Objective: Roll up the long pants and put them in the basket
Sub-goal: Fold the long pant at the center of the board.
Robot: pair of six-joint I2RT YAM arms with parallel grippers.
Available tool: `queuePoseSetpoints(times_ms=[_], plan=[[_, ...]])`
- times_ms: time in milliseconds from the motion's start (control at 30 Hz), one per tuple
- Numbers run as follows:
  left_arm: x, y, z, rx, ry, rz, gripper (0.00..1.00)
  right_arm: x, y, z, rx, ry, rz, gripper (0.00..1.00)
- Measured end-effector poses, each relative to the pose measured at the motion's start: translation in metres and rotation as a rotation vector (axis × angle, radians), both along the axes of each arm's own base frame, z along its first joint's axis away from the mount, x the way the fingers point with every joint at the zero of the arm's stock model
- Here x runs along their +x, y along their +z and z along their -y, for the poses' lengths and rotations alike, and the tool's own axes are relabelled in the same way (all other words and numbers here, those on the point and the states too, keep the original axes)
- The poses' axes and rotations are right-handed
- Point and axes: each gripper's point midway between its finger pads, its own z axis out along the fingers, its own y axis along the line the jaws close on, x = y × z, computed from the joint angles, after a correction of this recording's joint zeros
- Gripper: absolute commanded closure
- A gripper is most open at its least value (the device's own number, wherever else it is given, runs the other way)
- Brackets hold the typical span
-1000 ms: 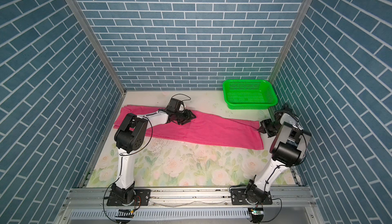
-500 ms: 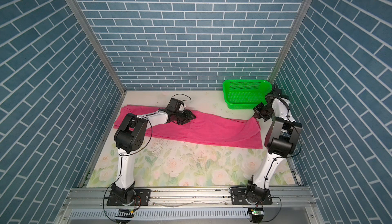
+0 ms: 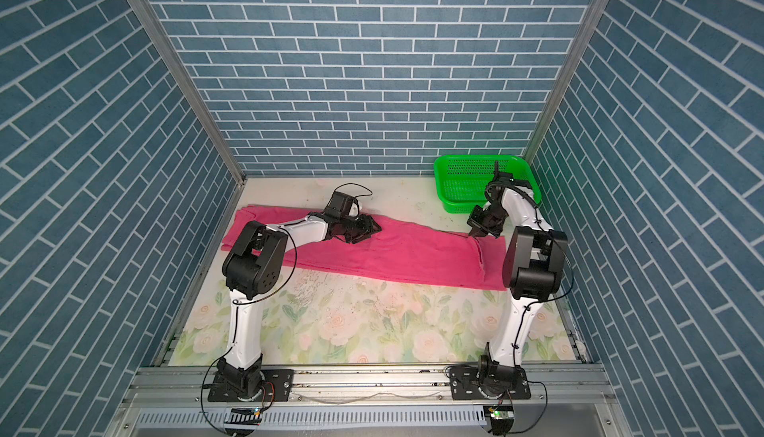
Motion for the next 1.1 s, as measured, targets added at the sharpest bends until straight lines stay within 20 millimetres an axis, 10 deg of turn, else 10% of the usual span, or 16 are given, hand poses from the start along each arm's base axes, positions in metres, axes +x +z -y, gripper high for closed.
queuePoseSetpoints(times_ms=[567, 767, 933, 1100], plan=[[-0.001, 0.0, 0.0, 0.01, -0.022, 0.013, 0.41, -0.041, 0.0, -0.073, 0.042, 0.248, -0.054, 1.0], [-0.002, 0.0, 0.0, 0.018, -0.03, 0.011, 0.41, -0.033, 0.001, -0.033, -0.017, 0.136, -0.041, 0.94], [-0.002, 0.0, -0.001, 0.022, -0.033, 0.008, 0.41, -0.031, 0.007, 0.029, -0.119, -0.057, -0.041, 0.56], [-0.003, -0.001, -0.001, 0.026, -0.038, 0.01, 0.41, -0.038, 0.01, 0.085, -0.294, -0.187, -0.059, 0.52]])
